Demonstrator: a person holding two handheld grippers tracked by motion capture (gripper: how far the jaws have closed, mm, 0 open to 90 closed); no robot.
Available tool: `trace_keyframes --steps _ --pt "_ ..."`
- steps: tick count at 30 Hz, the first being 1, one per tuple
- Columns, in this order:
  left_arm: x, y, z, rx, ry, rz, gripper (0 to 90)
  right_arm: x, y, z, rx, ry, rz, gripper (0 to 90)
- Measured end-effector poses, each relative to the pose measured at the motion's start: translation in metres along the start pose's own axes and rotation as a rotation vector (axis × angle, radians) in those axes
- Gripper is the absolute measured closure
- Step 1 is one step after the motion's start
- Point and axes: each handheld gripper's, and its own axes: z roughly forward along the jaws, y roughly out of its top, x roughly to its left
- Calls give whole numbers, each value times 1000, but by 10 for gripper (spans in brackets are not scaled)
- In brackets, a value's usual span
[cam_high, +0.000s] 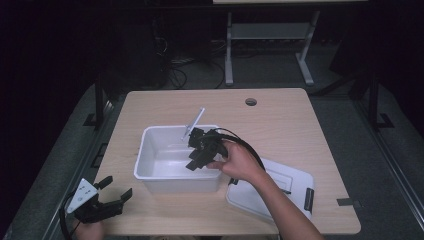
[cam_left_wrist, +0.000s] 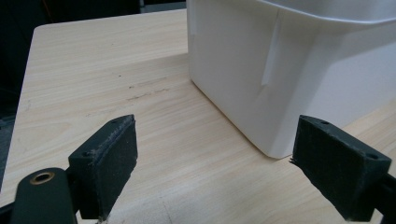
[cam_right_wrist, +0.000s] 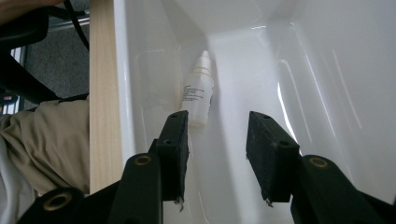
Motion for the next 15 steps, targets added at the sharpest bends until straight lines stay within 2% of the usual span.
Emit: trace_keyframes --steps 1,7,13,15 --pt "0 0 0 -1 1 2 130 0 -4 -8 -21 -6 6 577" --pt "-1 0 1 3 0 7 130 3 -13 -26 -39 -33 8 574" --pt "-2 1 1 9 2 14 130 3 -32 -56 -78 -74 28 565" --pt "-2 1 1 9 1 15 130 3 -35 -59 -81 -77 32 565"
